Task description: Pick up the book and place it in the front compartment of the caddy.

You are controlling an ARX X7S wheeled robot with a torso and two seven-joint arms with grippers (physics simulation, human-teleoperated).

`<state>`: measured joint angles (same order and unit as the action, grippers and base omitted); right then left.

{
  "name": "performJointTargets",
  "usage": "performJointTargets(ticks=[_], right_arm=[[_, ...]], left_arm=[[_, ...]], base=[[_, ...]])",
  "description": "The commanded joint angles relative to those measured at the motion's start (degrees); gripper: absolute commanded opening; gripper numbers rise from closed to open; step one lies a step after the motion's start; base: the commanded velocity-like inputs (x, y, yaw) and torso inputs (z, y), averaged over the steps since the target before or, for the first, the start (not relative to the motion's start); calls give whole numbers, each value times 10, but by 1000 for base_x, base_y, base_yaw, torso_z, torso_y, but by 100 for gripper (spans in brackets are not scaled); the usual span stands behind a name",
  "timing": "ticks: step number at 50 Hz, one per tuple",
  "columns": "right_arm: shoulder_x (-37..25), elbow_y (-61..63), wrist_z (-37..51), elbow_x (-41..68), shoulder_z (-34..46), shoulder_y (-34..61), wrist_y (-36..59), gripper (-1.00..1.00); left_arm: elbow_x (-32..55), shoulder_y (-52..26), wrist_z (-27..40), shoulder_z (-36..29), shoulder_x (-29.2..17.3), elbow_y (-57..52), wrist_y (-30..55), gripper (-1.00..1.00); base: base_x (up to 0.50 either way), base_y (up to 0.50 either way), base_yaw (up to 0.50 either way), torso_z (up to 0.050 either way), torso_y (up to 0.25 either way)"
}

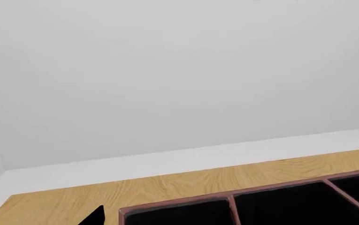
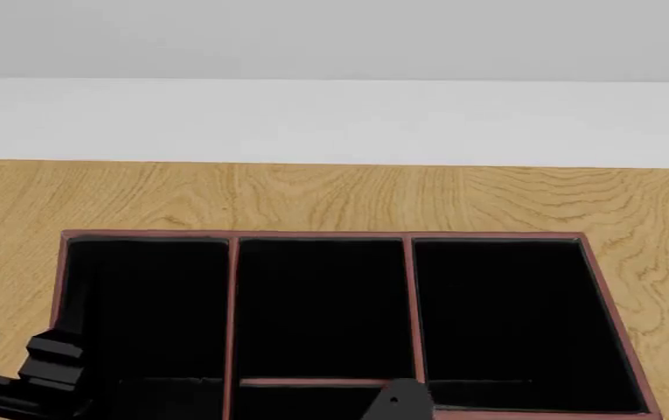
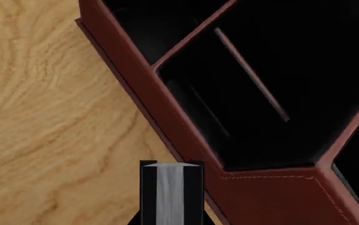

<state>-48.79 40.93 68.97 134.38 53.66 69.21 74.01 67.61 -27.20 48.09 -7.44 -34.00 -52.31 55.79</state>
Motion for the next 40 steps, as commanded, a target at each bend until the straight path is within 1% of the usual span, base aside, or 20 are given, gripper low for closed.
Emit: performJointTargets(ticks=[1,16,24,31,40], right_arm=[[17,10,47,69,30,99,-13,-100],[53,-2,74,136,69,209,-24,-100],[79,-39,77,168,83,293,-1,-100],[99,-81,65,176,80,349,30,-100],[115,-136,34,168,58,371,63,-100]], left_arm=[[1,2,2,0,-3,-1,-5,100],[3,-7,3,-5,-3,4,-7,100],[9,-11,6,-4,-6,5,-8,100],[11,-12,8,-4,-7,5,-9,100],[-1,-2,0,-7,-10,6,-17,100]], base=[[0,0,0,0,0],[0,0,0,0,1],[0,0,0,0,1],[0,0,0,0,0],[0,0,0,0,1]])
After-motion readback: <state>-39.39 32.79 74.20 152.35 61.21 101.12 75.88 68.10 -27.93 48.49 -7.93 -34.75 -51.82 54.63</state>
